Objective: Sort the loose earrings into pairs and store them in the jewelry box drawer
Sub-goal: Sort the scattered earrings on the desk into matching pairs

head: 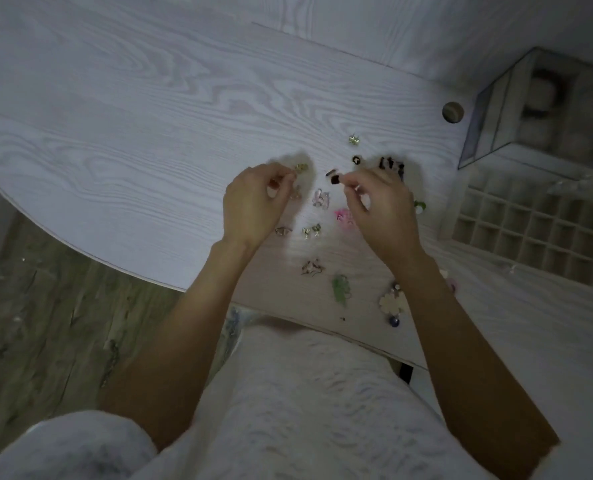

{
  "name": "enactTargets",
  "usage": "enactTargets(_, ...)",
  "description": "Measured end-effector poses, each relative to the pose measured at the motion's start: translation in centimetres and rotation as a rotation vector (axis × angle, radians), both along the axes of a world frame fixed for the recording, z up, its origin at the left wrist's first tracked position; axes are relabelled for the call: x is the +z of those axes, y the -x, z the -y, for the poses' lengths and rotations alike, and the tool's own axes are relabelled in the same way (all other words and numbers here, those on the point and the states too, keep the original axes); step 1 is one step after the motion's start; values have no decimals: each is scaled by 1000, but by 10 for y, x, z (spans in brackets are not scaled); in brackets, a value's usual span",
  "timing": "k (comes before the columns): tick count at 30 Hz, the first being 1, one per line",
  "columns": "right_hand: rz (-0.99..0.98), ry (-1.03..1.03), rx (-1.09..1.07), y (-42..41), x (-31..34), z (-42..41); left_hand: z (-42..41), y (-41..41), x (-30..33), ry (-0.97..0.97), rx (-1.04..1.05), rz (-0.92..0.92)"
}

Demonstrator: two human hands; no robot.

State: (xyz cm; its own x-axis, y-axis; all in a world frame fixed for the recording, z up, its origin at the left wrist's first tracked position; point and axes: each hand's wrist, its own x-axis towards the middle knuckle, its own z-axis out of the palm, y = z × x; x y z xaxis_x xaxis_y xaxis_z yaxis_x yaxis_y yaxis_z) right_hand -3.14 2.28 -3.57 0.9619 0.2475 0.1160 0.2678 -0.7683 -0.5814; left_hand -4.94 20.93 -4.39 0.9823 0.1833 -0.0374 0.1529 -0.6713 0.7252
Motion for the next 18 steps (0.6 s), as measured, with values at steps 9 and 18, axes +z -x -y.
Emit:
enactTargets(9,22,147,-100,103,1,114,95,61,15,-81,-450,72)
enactTargets(18,-341,66,-411,156,-22,179,164,102,-12,-207,-433,-24)
